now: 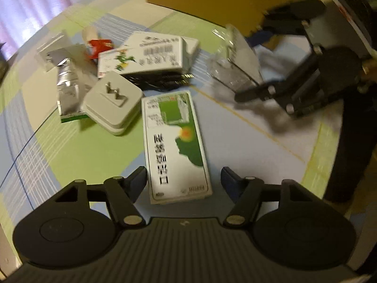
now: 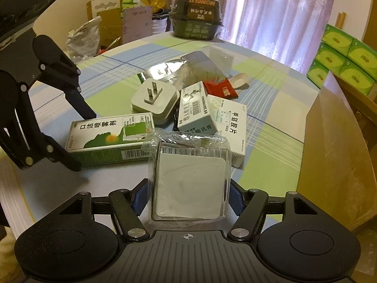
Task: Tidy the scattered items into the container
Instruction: 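Grasp the green-and-white medicine box with the left gripper while the right gripper holds the wrapped box, then carry both boxes to the cardboard box and release them inside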
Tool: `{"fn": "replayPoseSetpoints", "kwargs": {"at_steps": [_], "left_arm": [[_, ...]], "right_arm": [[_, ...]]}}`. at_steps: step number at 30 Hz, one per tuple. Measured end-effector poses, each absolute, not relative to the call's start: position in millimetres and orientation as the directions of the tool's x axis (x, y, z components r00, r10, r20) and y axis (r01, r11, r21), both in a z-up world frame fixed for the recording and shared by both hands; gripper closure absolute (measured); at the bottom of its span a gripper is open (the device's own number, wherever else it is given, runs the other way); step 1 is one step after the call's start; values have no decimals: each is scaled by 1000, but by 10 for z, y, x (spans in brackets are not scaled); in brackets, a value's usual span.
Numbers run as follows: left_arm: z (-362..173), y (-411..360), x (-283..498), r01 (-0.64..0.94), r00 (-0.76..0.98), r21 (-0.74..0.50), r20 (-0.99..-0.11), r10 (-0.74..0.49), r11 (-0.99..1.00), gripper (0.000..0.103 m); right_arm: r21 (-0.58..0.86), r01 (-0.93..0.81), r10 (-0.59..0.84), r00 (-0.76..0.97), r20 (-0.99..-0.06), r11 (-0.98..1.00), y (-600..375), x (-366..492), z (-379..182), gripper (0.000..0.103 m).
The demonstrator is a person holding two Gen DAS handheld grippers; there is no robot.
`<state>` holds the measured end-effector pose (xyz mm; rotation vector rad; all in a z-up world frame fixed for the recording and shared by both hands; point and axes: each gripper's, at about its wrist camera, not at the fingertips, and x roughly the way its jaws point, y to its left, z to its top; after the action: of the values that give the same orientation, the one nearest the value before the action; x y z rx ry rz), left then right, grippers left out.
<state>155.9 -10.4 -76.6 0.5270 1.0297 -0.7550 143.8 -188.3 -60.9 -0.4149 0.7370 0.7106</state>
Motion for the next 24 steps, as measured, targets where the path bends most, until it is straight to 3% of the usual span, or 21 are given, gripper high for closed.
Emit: {"fn": "replayPoseSetpoints", "kwargs": {"at_steps": [6,9,24], "left_arm": [[-818,-179,1771,632,348,-4,-892,-288,775,38],[-859,-244,1817,612,350,0,-897,-270,791,51],[-402,-53,1523,465,470,-13,-844,-259,885,52]], "right_arm": [[-93,-688,421,540,-729,720,-1930,1471,-607,33],[-79,-679,421,537,-731,730,-1960,1496,-611,33],[-41,-644,453,581,-676,764,-2033,1421,-407,33]]}}
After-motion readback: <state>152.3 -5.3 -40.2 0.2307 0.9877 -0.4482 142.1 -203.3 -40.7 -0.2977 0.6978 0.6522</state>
